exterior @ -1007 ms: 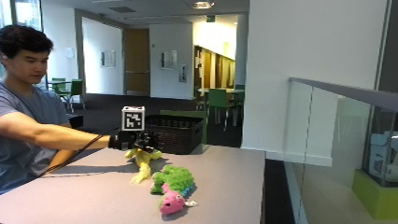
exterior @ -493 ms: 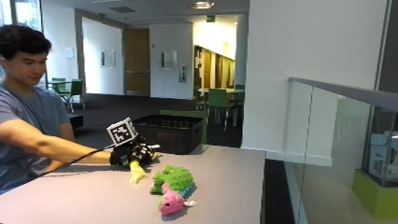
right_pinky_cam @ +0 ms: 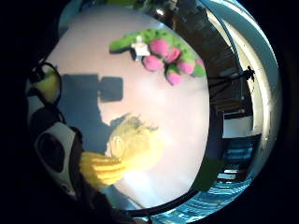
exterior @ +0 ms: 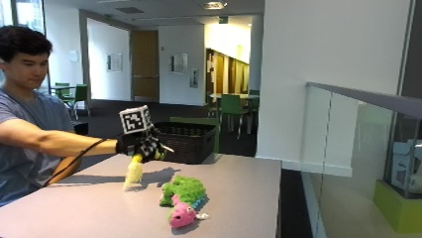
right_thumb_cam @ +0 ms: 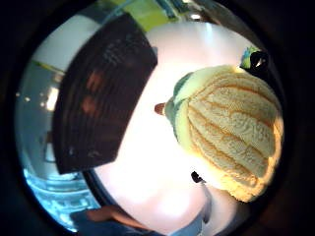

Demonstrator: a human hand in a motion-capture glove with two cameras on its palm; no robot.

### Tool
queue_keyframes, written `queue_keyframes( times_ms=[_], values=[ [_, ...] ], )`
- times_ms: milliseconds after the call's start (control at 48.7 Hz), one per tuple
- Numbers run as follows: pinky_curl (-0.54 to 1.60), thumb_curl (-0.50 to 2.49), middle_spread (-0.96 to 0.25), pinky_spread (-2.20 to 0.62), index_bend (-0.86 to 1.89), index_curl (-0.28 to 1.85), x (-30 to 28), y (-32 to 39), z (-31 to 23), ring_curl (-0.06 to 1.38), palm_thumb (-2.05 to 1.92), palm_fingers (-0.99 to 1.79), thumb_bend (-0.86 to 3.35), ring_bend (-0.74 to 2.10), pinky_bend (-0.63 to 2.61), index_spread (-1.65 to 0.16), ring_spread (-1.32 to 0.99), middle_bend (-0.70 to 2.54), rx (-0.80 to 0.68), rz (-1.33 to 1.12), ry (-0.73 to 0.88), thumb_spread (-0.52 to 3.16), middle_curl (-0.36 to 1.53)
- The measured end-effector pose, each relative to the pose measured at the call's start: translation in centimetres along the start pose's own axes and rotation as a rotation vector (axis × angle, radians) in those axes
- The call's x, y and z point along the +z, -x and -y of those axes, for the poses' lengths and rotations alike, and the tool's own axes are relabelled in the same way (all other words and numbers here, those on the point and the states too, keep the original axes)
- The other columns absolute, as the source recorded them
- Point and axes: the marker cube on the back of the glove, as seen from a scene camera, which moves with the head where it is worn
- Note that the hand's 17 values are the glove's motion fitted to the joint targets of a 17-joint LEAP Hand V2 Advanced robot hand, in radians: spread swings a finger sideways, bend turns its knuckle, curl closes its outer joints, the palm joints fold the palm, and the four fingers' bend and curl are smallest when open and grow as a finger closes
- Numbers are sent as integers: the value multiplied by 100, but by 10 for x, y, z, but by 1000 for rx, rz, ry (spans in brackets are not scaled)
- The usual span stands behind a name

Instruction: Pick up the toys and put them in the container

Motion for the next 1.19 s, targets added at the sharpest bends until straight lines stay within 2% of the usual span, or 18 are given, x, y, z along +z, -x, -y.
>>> queue_keyframes(
  times_ms=[41, 144, 288, 452, 534, 617, 719, 863, 966, 1048, 1110, 1192],
  values=[
    [37, 41, -31, -42, 18, 12, -17, -2, 5, 48, 49, 124, 19, 139, 102, -33, -33, 105, -37, -8, -17, 126, 65],
    [38, 44, -31, -43, 18, 12, -76, 10, 27, 48, 52, 122, 19, 140, 102, -32, -33, 106, 102, 43, -74, 124, 65],
    [40, 48, -31, -43, 17, 13, -133, 17, 46, 49, 56, 120, 17, 140, 103, -31, -33, 107, 110, 32, -133, 119, 65],
    [41, 51, -30, -43, 16, 13, -185, 44, 63, 49, 58, 119, 14, 141, 103, -30, -33, 107, 72, 19, -197, 116, 65],
    [42, 53, -30, -43, 16, 13, -205, 64, 67, 49, 59, 119, 14, 141, 103, -30, -33, 107, 2, 72, -230, 116, 65],
    [42, 54, -30, -43, 16, 14, -216, 78, 79, 49, 60, 119, 12, 140, 102, -30, -33, 108, 44, 54, -251, 115, 66],
    [42, 56, -30, -43, 16, 13, -227, 123, 86, 49, 61, 119, 11, 141, 102, -30, -33, 108, -117, 147, -265, 115, 66],
    [43, 58, -30, -43, 17, 14, -229, 183, 103, 49, 62, 119, 9, 142, 101, -29, -33, 109, -61, 109, -287, 115, 66],
    [43, 59, -30, -43, 17, 14, -225, 212, 101, 49, 62, 119, 8, 142, 100, -30, -33, 109, -250, 120, -299, 116, 66],
    [43, 59, -30, -43, 17, 14, -220, 225, 108, 49, 63, 119, 8, 142, 100, -29, -33, 109, -164, 53, -288, 117, 66],
    [43, 60, -30, -43, 17, 14, -219, 237, 107, 49, 63, 119, 7, 142, 100, -29, -33, 109, -221, 134, -288, 118, 66],
    [43, 60, -30, -43, 17, 15, -210, 201, 116, 49, 63, 119, 6, 142, 99, -29, -33, 109, -165, 163, -270, 118, 65]
  ],
)
